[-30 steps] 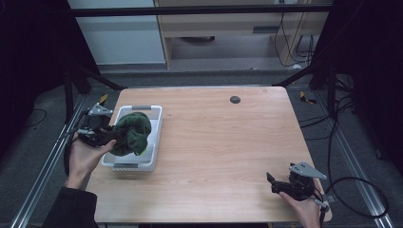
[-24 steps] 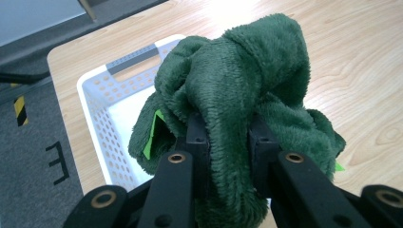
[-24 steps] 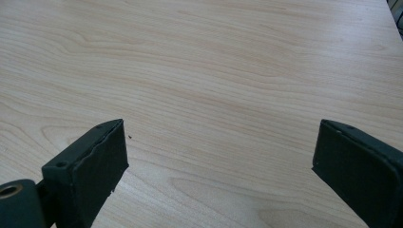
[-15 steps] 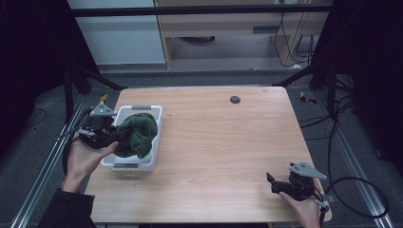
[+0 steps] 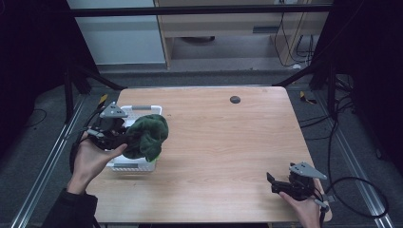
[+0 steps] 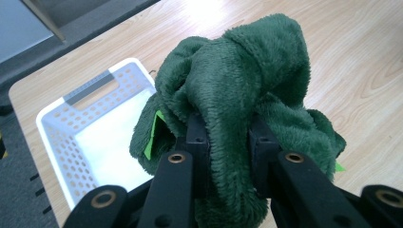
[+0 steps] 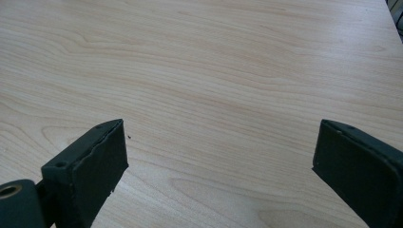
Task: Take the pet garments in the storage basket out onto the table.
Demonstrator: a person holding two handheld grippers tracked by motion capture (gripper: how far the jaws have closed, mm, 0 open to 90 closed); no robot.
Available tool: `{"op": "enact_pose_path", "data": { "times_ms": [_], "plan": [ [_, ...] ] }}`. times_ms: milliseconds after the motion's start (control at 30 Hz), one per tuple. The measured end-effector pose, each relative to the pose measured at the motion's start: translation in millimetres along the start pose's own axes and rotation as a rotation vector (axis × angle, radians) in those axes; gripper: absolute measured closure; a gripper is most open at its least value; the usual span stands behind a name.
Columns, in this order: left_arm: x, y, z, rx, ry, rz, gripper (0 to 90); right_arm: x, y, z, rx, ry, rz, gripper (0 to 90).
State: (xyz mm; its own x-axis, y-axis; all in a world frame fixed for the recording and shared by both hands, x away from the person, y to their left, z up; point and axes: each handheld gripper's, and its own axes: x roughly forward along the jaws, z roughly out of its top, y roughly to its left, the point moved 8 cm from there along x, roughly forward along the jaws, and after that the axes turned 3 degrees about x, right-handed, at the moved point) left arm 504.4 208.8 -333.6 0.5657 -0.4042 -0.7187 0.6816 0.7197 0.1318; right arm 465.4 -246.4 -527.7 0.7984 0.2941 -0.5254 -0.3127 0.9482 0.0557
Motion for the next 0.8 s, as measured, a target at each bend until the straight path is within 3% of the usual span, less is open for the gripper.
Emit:
{"op": "enact_pose_path", "data": {
  "times_ms": [500,800],
  "plan": [
    [12.9,-25.7,13.6,0.043,0.005,-0.057,75.1,-0.2,-0.7,0.4,0.0,-0.004,-0.001,4.2],
    [27.0,-45.0,21.7,0.089,0.031,-0.089,75.1,-0.4,-0.5,0.5,0.004,-0.003,0.0,4.2]
  ]
}}
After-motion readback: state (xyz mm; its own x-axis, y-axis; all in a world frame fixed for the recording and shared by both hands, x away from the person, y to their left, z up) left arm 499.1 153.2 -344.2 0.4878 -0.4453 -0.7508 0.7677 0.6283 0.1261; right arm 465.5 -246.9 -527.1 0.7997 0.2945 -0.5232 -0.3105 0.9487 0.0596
